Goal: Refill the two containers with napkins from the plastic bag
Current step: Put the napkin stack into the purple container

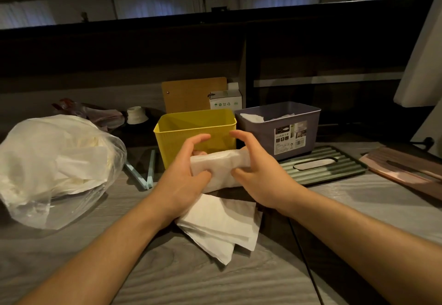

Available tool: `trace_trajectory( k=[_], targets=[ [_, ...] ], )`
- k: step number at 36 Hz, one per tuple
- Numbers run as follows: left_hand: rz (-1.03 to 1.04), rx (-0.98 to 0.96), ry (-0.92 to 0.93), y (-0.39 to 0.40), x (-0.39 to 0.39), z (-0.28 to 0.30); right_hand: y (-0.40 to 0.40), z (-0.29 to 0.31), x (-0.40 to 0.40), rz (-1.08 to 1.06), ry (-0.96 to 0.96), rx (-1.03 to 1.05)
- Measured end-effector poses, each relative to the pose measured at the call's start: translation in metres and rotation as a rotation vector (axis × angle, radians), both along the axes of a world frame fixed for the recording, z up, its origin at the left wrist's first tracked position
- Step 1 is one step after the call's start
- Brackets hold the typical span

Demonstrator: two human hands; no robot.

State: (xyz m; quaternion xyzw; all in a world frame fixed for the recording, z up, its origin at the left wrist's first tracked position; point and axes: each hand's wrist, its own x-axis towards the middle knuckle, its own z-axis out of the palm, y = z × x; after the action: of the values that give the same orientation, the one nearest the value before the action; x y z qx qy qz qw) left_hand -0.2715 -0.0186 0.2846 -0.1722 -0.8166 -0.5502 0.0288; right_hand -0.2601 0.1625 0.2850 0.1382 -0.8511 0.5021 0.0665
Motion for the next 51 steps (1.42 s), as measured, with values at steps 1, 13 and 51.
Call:
trace_trajectory(
  k=[1, 13, 51],
  targets=[
    [-0.009, 0.007, -0.005, -0.001, -0.001, -0.001, 0.001, 0.000, 0.000, 0.017, -0.008, 0.032],
    [0.085, 0.001, -0.023, -0.014, -0.007, -0.004, 0.008, 0.022, 0.014, -0.072, 0.360, 0.420],
    [0.035, 0.180, -0.229, -0.016, -0.007, 0.003, 0.010, 0.011, 0.006, 0.009, 0.277, 0.267]
  ],
)
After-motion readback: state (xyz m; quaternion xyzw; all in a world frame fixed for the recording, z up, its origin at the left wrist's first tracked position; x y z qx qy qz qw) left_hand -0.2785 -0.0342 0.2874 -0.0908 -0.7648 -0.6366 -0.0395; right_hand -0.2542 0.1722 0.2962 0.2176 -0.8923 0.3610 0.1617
